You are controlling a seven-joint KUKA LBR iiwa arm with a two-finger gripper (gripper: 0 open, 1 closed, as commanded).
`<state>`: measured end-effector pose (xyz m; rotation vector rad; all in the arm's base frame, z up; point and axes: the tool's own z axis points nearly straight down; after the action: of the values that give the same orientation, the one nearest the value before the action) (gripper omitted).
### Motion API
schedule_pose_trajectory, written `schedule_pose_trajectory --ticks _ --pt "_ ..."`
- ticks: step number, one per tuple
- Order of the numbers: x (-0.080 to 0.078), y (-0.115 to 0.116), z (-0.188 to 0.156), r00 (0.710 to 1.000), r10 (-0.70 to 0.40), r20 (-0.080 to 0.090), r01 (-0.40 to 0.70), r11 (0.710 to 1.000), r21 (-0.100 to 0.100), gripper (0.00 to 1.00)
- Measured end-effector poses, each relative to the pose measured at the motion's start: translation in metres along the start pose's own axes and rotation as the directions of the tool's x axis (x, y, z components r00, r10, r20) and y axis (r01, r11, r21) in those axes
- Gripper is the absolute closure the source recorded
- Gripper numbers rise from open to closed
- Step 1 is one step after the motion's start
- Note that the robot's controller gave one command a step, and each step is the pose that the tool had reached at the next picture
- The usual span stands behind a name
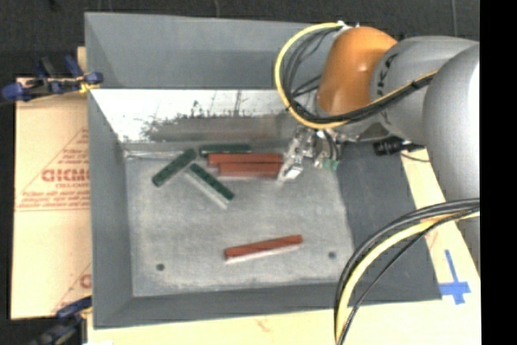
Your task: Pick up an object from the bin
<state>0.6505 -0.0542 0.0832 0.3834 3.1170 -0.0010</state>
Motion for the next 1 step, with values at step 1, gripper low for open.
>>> schedule_pose_trajectory --ticks 1 --pt "0.0000 0.0000 0.0000 1.000 0.000 0.000 0.000 1.000 0.000 1.00"
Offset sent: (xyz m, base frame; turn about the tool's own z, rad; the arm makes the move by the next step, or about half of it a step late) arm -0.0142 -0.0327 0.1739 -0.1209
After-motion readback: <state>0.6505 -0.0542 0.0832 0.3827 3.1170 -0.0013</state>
